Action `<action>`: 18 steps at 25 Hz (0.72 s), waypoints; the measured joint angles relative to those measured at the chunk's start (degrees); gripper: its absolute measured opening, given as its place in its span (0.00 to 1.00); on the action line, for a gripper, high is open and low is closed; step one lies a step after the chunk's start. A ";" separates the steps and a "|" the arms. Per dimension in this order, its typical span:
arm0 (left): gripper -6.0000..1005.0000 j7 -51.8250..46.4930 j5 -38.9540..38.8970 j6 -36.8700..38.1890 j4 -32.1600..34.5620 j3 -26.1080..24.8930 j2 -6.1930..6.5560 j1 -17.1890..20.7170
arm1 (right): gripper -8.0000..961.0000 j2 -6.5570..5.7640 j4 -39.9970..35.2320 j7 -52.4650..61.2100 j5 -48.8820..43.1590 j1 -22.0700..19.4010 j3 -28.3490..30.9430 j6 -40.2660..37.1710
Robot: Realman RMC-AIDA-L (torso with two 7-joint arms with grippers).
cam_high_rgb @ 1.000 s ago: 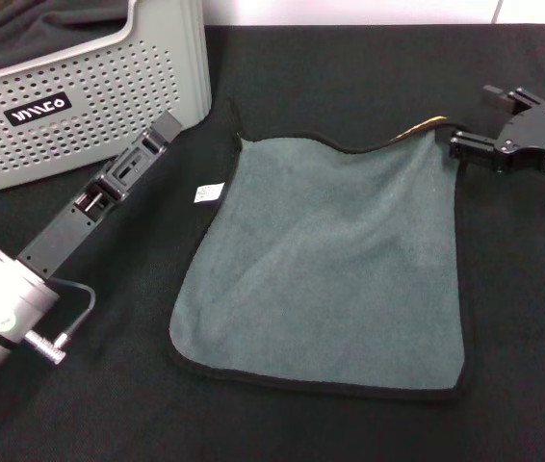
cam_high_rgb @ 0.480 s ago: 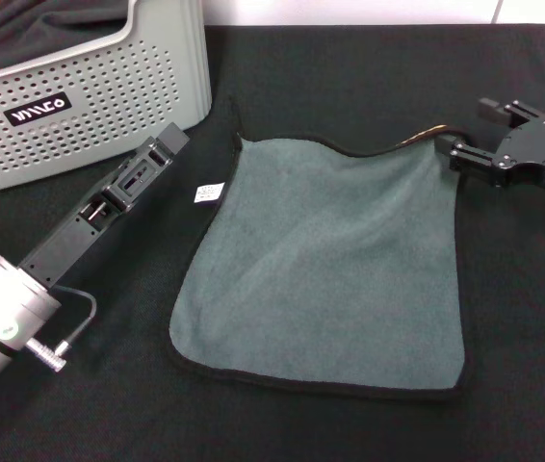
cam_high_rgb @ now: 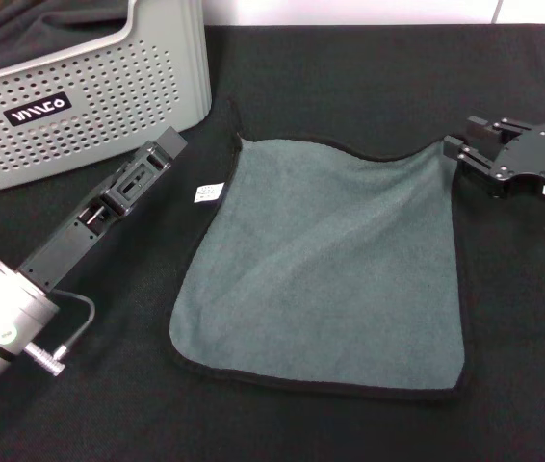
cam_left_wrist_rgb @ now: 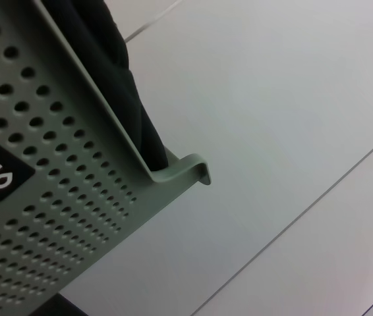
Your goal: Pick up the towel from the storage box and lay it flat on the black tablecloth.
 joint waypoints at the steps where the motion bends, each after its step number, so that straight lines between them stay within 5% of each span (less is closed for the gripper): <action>1: 0.89 0.00 0.00 0.00 0.00 0.00 -0.02 0.01 | 0.43 0.00 -0.33 -0.01 0.00 -0.38 0.06 0.02; 9: 0.89 0.72 0.04 0.00 0.02 0.11 -0.08 0.08 | 0.41 -0.19 -5.21 -0.21 0.07 -5.05 1.57 -1.56; 18: 0.89 13.32 0.22 1.51 0.02 4.36 -0.04 1.61 | 0.42 0.32 -3.35 -16.18 0.85 -14.19 4.77 -22.78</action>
